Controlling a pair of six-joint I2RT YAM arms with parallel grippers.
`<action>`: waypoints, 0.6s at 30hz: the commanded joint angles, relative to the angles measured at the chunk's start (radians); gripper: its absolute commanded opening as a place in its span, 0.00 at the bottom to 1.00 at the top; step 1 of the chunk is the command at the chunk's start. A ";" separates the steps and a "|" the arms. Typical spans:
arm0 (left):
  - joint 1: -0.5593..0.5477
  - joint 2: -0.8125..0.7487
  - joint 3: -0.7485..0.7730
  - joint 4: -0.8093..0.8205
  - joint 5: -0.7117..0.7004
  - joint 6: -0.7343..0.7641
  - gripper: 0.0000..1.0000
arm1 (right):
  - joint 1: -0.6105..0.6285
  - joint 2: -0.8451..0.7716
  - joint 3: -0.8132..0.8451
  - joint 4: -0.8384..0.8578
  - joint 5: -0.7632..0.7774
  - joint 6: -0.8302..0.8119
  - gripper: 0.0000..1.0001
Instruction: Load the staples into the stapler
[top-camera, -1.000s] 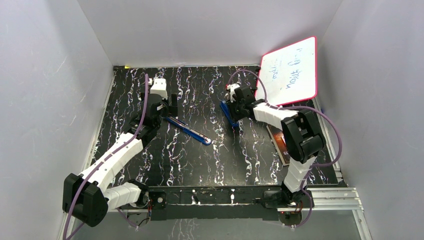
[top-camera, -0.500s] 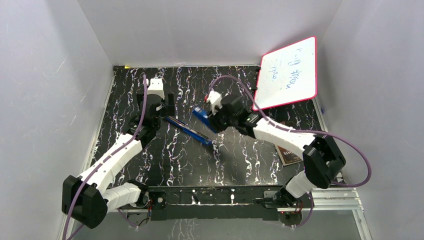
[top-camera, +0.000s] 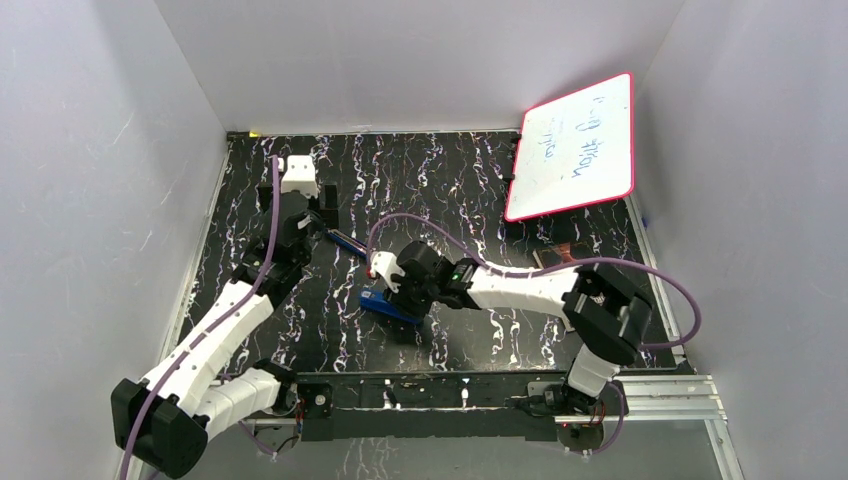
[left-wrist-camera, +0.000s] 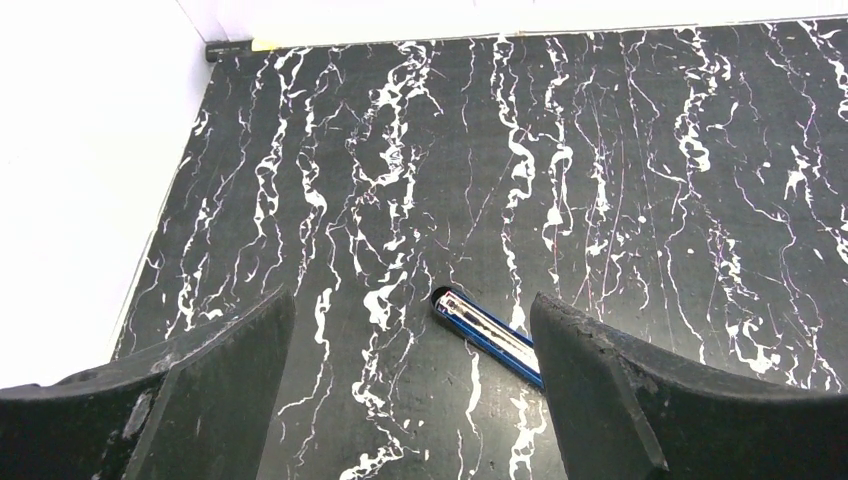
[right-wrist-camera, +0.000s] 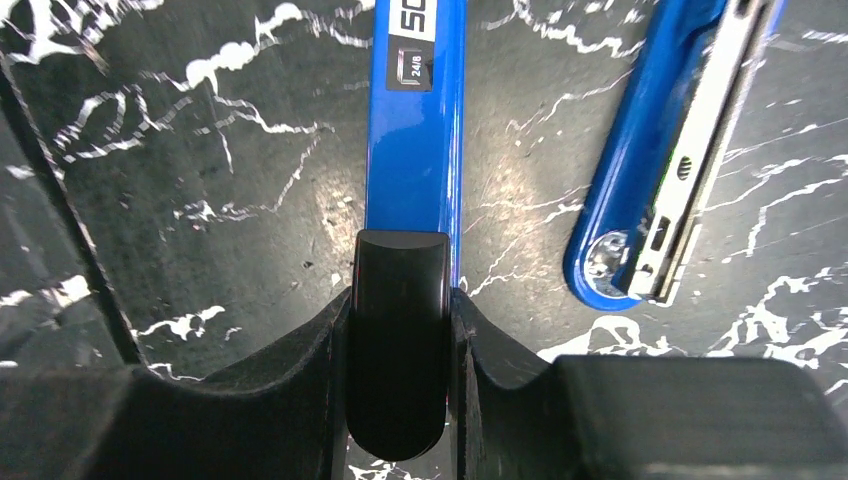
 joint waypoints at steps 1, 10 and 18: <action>0.004 -0.046 -0.007 0.021 -0.012 0.034 0.86 | 0.008 0.027 0.059 0.043 0.006 -0.045 0.01; 0.004 -0.059 -0.022 0.028 0.013 0.058 0.87 | 0.009 0.020 0.058 0.056 -0.038 -0.048 0.36; 0.004 -0.081 -0.051 0.062 0.160 0.083 0.87 | -0.083 -0.171 -0.051 0.172 -0.104 0.041 0.60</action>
